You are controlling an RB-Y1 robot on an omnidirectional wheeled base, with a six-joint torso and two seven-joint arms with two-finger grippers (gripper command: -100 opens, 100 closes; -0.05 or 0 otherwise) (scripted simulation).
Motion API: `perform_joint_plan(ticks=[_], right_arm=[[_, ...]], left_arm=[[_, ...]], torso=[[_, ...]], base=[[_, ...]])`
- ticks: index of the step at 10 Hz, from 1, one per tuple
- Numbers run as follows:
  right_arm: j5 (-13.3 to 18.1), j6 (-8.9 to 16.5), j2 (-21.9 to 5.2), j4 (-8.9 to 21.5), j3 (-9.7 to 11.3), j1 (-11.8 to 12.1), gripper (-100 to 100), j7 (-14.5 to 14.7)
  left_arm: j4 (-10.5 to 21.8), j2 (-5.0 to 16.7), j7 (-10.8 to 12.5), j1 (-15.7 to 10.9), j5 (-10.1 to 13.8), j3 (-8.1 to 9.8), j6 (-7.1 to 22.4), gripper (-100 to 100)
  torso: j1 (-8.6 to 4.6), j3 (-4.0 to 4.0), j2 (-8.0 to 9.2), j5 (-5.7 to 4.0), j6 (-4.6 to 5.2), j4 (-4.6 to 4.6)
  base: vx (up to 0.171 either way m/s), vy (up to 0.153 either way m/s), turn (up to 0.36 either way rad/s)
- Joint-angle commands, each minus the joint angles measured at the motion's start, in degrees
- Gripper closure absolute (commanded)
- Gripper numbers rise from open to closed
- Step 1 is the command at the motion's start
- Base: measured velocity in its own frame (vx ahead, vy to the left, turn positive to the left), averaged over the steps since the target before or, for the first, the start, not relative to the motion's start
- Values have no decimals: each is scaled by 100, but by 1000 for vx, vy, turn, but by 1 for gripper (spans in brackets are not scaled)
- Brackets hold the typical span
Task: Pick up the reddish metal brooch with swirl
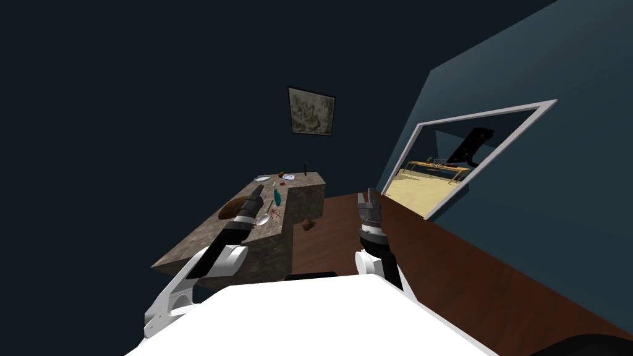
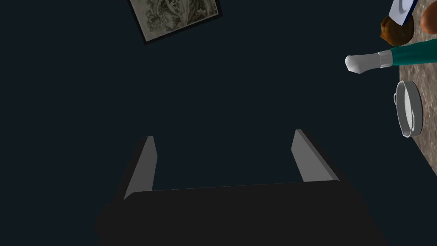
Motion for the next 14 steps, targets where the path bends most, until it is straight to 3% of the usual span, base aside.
perform_joint_plan(ticks=[1,4,5,6,7,8,9,10,11,12,14], right_arm=[[0,0,0,0,0,0,0,0],[0,0,0,0,0,0,0,0],[0,0,0,0,0,0,0,0],[0,0,0,0,0,0,0,0],[0,0,0,0,0,0,0,0],[0,0,0,0,0,0,0,0],[0,0,0,0,0,0,0,0],[0,0,0,0,0,1,0,0],[0,0,0,0,0,0,0,0],[0,0,0,0,0,1,0,0],[0,0,0,0,0,1,0,0]], left_arm=[[50,73,-112,-40,-2,-11,215,-100],[310,406,-479,-291,27,0,704,-100],[310,406,-479,-291,27,0,809,-100],[455,569,-668,-424,47,10,994,-100],[455,569,-668,-424,47,10,1124,-100],[611,730,-858,-562,71,23,1360,-100],[611,730,-858,-562,71,23,1447,-100],[777,890,-1050,-704,101,39,1622,-100],[777,890,-1050,-704,101,39,1757,-100],[954,1048,-1240,-848,135,59,1911,-100],[954,1048,-1240,-848,135,59,2117,-100]], torso=[[0,0,0,0,0,0],[2,-2,-4,0,-1,-1],[0,-2,-3,0,0,-1],[0,-1,-2,0,-2,0],[-2,-2,-3,-1,-1,0],[0,-2,-4,0,-2,-1],[1,-3,-4,0,-1,-1],[1,-2,-5,0,-2,-1],[-2,-3,-6,-1,-1,-1],[-1,-3,-6,-1,-2,-1],[-2,-2,-4,-1,-3,-1]], base=[[-15,-23,-32],[-13,-26,-45],[-17,-25,-32],[-15,-35,-50],[-9,-28,-35],[-12,-28,-71],[-10,-25,-26],[-4,-37,-48],[-5,-32,-27],[-13,-43,-57],[-6,-23,-17]])
